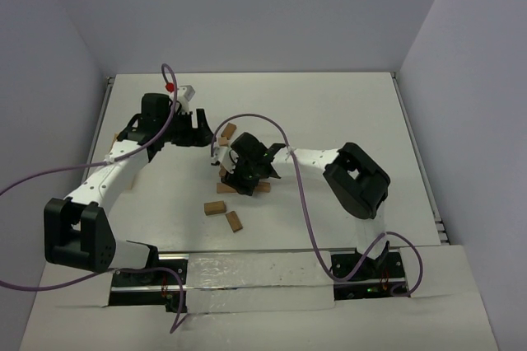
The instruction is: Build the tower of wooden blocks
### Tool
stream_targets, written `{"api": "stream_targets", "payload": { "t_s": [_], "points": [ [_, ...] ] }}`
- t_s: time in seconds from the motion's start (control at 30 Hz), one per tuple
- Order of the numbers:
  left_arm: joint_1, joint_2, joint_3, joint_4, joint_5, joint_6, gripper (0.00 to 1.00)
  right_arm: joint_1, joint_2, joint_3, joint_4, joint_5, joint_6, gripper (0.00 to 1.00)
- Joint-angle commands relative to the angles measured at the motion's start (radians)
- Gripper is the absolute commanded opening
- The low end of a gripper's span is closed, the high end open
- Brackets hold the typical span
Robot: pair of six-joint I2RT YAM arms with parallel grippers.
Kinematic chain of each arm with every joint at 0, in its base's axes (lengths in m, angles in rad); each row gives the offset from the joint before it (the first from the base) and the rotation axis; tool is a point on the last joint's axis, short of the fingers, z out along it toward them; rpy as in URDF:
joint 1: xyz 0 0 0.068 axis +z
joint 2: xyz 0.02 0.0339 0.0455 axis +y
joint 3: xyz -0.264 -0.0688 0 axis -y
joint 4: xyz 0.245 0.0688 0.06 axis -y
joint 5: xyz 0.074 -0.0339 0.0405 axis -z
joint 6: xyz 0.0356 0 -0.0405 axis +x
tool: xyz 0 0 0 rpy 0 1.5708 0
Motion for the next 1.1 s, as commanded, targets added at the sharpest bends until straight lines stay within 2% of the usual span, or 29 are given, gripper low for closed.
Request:
{"api": "stream_targets", "payload": {
  "t_s": [0.0,0.33,0.43,0.5,0.53,0.67,0.83,0.93,1.07],
  "points": [
    [-0.002,0.004,0.044,0.018,-0.007,0.008,0.84,0.011,-0.025,-0.005,0.029,-0.011,-0.026,0.53],
    [-0.001,0.019,0.063,0.014,-0.053,0.020,0.84,0.024,-0.125,-0.068,0.006,-0.047,-0.062,0.29],
    [0.000,0.017,0.063,0.016,-0.067,0.019,0.84,0.024,-0.193,-0.071,-0.014,-0.062,-0.059,0.26],
    [0.000,0.014,0.062,0.020,-0.083,0.013,0.84,0.024,-0.232,-0.072,-0.027,-0.070,-0.050,0.15],
    [0.000,0.014,0.061,0.023,-0.095,0.008,0.84,0.024,-0.274,-0.067,-0.039,-0.064,-0.035,0.00],
    [0.001,0.011,0.083,0.020,-0.127,0.008,0.84,-0.022,-0.414,-0.077,-0.056,-0.065,0.039,0.00],
    [0.006,0.016,0.111,0.023,-0.141,0.006,0.84,-0.187,-0.524,-0.139,-0.058,-0.067,0.185,0.00],
    [0.007,0.026,0.119,0.026,-0.143,0.003,0.84,-0.275,-0.571,-0.230,-0.021,-0.003,0.282,0.00],
    [0.009,0.045,0.137,0.030,-0.148,-0.003,0.84,-0.313,-0.596,-0.351,0.015,0.144,0.395,0.00]
  ]
}}
